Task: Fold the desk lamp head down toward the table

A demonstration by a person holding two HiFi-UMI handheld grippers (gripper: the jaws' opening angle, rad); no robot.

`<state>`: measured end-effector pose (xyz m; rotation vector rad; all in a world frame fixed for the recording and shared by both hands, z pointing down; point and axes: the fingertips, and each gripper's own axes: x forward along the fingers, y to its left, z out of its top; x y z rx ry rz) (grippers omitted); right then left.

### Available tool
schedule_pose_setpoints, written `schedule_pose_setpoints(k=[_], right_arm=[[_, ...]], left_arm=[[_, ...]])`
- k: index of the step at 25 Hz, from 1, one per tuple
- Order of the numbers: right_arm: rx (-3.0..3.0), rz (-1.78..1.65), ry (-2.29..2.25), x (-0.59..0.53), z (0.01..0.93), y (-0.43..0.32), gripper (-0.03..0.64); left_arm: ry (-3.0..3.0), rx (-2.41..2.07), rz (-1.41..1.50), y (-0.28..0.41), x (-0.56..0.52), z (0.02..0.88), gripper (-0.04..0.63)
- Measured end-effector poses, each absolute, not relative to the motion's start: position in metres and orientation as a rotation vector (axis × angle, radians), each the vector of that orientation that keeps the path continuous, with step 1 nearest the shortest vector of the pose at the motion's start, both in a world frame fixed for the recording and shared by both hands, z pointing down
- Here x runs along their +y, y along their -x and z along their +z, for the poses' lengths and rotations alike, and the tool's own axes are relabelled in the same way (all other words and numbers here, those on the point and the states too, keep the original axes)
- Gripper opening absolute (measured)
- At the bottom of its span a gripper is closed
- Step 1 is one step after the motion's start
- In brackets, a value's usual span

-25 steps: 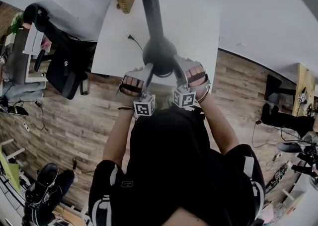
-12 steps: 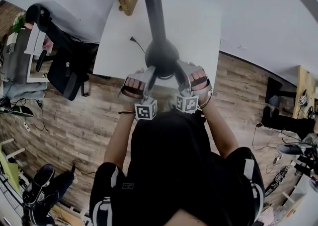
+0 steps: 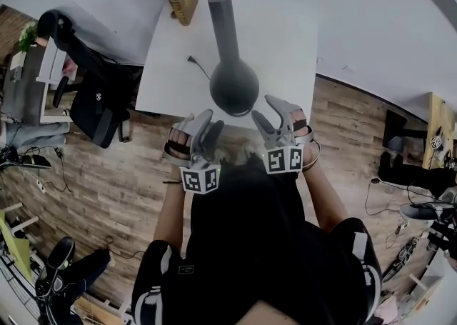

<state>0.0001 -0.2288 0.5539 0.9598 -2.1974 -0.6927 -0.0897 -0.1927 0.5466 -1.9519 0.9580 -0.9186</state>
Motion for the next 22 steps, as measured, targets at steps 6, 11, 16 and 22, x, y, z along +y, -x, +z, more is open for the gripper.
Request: schedule_pose_setpoints(k=[6,11,16,22], right_arm=[[-2.56,-0.188,-1.062,-0.228,0.5,-0.001,0.231],[-2.772,0.155,-1.285,-0.241,0.446,-0.009,0.13],[-2.786,0.209,-1.437,-0.247,0.42,-0.017,0.063],[-2.765,0.253,-1.507,-0.246,0.423,-0.017,0.012]], left_arm=[[2.33,1.24,-0.561,0.106,-0.197,0.485,0.284],[2.76,1.487,-0.02,0.118,-0.21,0.436,0.222],[2.797,1.49,0.155,0.118,-0.206,0.41,0.124],[2.752,1.536,0.282,0.118,-0.199,0.397,0.035]])
